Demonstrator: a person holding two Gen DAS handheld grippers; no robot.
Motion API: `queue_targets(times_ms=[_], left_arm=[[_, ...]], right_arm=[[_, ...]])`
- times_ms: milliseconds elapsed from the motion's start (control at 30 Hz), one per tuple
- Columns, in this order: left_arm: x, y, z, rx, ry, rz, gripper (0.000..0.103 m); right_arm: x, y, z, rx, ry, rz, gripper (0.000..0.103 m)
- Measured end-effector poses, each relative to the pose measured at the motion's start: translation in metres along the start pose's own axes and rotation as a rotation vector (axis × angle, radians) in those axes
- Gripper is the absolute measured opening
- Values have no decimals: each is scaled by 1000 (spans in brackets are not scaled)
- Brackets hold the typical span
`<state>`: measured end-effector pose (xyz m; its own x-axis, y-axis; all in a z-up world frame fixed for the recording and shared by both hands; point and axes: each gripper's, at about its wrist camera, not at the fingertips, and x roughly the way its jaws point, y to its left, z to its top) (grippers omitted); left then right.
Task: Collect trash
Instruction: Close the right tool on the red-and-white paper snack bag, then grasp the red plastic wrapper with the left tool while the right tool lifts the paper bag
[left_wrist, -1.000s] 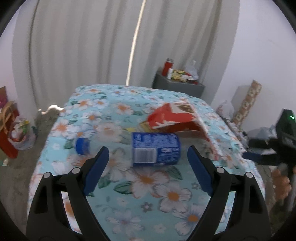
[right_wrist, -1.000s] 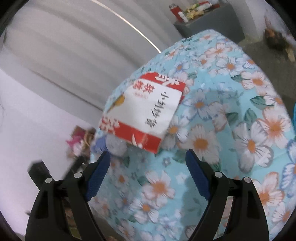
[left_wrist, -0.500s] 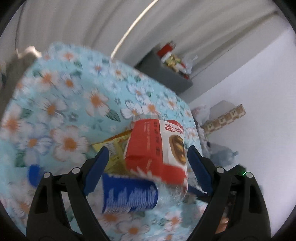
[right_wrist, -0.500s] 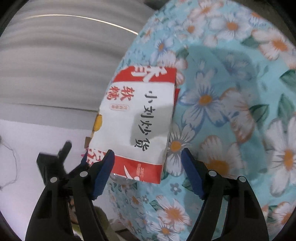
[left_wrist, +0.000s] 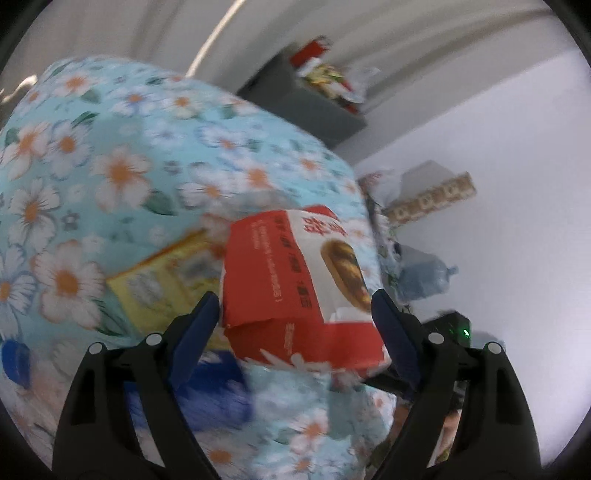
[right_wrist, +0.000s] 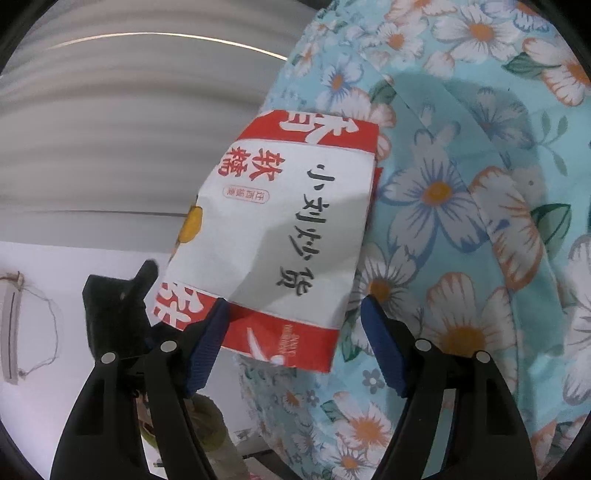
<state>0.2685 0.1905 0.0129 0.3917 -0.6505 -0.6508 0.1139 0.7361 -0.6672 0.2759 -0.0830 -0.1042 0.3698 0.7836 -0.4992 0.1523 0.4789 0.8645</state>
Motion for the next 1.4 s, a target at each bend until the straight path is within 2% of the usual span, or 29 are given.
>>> queue_targets(times_ms=[267, 333, 533, 633, 700, 800, 900, 967, 1067, 1167, 1233, 1300, 1333, 1400], left_arm=[[-3, -64, -37, 146, 22, -63, 77], [-2, -77, -51, 180, 42, -86, 77], [3, -105, -105, 255, 94, -146, 77], [10, -109, -133, 262, 139, -167, 77], [18, -107, -160, 262, 191, -191, 77], [34, -98, -199, 260, 284, -195, 77], [42, -84, -233, 261, 349, -159, 77], [37, -73, -249, 259, 374, -166, 77], [21, -63, -256, 254, 352, -178, 77], [4, -59, -249, 266, 273, -176, 77], [-3, -57, -241, 268, 218, -161, 77], [-1, -57, -234, 268, 192, -140, 77], [1, -56, -233, 266, 182, -126, 77], [8, -50, -229, 239, 175, -86, 77]], right_arm=[[-50, -12, -11, -9, -50, 30, 63], [-71, -19, -22, -16, -58, 44, 63], [-117, -36, -47, -68, -84, 11, 63], [-138, -37, -61, -128, -101, -47, 63], [-155, -39, -72, -168, -132, -106, 63], [-174, -52, -82, -162, -181, -173, 63], [-202, -67, -97, -120, -231, -167, 63], [-215, -74, -109, -99, -253, -156, 63], [-232, -78, -125, -96, -281, -150, 63], [-253, -77, -142, -89, -317, -145, 63], [-260, -68, -156, -130, -339, -153, 63], [-255, -52, -160, -198, -356, -205, 65], [-250, -44, -160, -238, -354, -224, 71], [-236, -24, -164, -331, -338, -281, 76]])
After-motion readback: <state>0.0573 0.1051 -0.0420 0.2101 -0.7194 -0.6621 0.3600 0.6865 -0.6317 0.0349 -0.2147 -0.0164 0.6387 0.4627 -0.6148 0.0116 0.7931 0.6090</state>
